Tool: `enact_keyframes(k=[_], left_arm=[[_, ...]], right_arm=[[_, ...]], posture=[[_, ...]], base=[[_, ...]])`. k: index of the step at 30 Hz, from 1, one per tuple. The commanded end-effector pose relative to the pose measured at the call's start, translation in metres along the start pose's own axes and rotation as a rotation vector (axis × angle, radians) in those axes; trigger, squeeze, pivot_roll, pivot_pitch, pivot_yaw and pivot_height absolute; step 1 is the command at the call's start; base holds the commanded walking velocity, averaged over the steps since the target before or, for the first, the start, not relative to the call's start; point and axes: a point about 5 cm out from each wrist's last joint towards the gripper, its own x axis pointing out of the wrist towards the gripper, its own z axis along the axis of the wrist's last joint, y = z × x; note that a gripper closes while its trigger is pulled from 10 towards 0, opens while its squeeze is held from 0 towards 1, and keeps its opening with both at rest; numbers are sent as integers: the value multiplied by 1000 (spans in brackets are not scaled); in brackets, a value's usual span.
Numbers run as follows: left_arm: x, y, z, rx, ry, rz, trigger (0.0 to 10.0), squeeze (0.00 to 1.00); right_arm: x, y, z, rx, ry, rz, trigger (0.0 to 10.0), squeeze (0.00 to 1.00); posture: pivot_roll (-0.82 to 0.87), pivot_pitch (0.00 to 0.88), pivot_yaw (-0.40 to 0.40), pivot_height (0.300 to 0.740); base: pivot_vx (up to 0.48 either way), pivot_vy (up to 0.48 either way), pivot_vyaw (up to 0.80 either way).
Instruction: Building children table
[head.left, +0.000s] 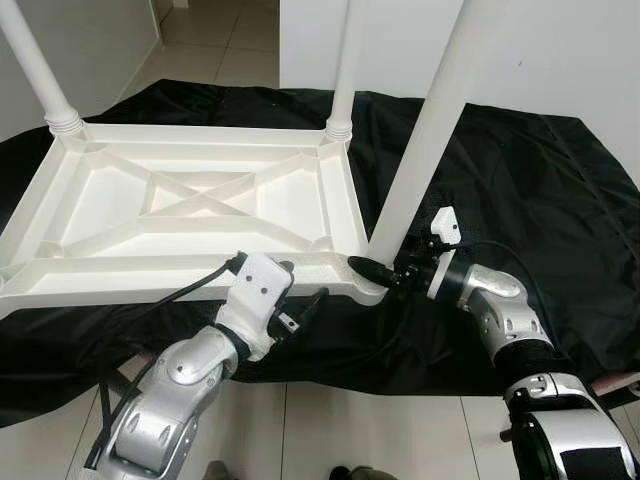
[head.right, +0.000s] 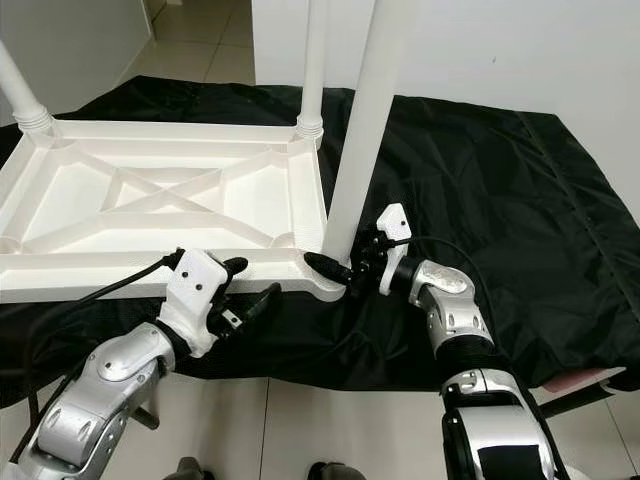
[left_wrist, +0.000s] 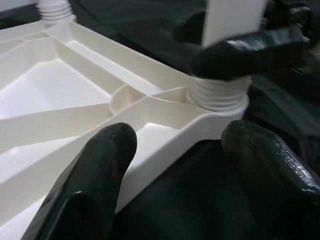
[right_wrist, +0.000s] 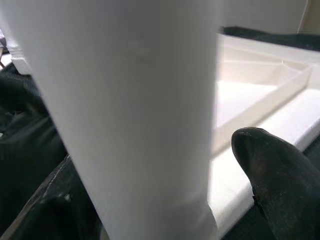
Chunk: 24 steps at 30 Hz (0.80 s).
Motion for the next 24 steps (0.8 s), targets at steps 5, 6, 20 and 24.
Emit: enact_keyframes(k=[5,6,20,24], left_arm=[[4,-5,6,-15,-19,-53,10000,0],[5,-4,6,-17,-20,-46,10000,0],[7,-6,8,-16,-18,-53,10000,0],[6,-6,7,-7,-12,-52,10000,0]], right_arm=[[5,4,2,5,-13,-1,10000,0],[6,6,3,0,-15,4,10000,0],[7,10,1,13,9,-25,7922,0],[7,11,1,14,13,-45,10000,0]], posture=[[5,89,-44,740],[6,90,-45,740],[6,93,-48,740],[3,94,-47,740]], base=[[0,0,0],[0,0,0],[0,0,0],[0,0,0]])
